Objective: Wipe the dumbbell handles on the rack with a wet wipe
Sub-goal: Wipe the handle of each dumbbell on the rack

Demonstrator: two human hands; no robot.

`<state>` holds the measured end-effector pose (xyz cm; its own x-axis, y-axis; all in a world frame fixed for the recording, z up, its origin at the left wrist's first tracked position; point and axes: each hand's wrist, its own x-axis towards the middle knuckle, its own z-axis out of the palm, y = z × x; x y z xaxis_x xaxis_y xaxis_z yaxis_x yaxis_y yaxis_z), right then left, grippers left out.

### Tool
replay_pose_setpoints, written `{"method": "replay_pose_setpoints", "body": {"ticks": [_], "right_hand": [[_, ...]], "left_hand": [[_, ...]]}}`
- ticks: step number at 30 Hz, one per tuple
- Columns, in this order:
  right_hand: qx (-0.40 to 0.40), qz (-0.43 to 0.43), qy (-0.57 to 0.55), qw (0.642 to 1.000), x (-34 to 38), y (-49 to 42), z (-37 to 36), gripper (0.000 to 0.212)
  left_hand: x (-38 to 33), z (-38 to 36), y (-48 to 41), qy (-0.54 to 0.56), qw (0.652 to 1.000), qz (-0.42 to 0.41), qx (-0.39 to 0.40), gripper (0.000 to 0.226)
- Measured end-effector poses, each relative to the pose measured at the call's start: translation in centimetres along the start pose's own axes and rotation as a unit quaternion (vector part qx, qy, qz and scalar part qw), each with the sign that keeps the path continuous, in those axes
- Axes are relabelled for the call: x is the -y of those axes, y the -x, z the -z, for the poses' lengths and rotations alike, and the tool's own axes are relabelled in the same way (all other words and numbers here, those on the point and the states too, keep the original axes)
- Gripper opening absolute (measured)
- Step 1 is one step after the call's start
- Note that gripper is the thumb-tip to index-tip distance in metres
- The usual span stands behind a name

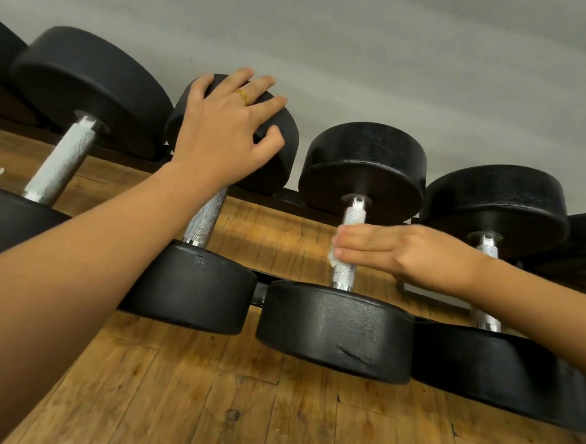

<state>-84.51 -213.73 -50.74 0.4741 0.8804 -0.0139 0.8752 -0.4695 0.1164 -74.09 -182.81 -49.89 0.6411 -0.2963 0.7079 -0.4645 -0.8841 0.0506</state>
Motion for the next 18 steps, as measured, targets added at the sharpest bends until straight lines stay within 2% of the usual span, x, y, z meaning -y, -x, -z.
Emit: {"method": "replay_pose_setpoints", "body": {"ticks": [4, 6, 9, 11, 14, 18], "right_hand": [[-0.054, -0.067, 0.019, 0.996, -1.5, -0.8, 0.6, 0.072], [-0.034, -0.047, 0.003, 0.998, -0.5, -0.9, 0.2, 0.063], [0.042, 0.033, -0.04, 0.998, 1.1, -0.4, -0.1, 0.05], [0.049, 0.029, -0.054, 0.997, 0.1, -0.2, 0.4, 0.057], [0.0, -0.026, -0.059, 0.998, -1.5, -0.1, 1.5, 0.074], [0.06, 0.013, -0.071, 0.996, 1.3, 0.1, 1.1, 0.062]], "left_hand": [[0.1, 0.1, 0.0, 0.003, 1.0, 0.0, -0.004, 0.052], [0.0, 0.1, 0.0, 0.001, 1.0, 0.0, -0.006, 0.052], [0.0, 0.1, 0.0, -0.002, 1.0, 0.0, -0.001, 0.052], [-0.1, 0.1, 0.1, -0.002, 1.0, 0.004, 0.006, 0.052], [-0.2, 0.2, 0.1, 0.002, 1.0, 0.005, 0.011, 0.052], [-0.1, 0.2, 0.0, 0.004, 1.0, 0.008, 0.012, 0.053]]}}
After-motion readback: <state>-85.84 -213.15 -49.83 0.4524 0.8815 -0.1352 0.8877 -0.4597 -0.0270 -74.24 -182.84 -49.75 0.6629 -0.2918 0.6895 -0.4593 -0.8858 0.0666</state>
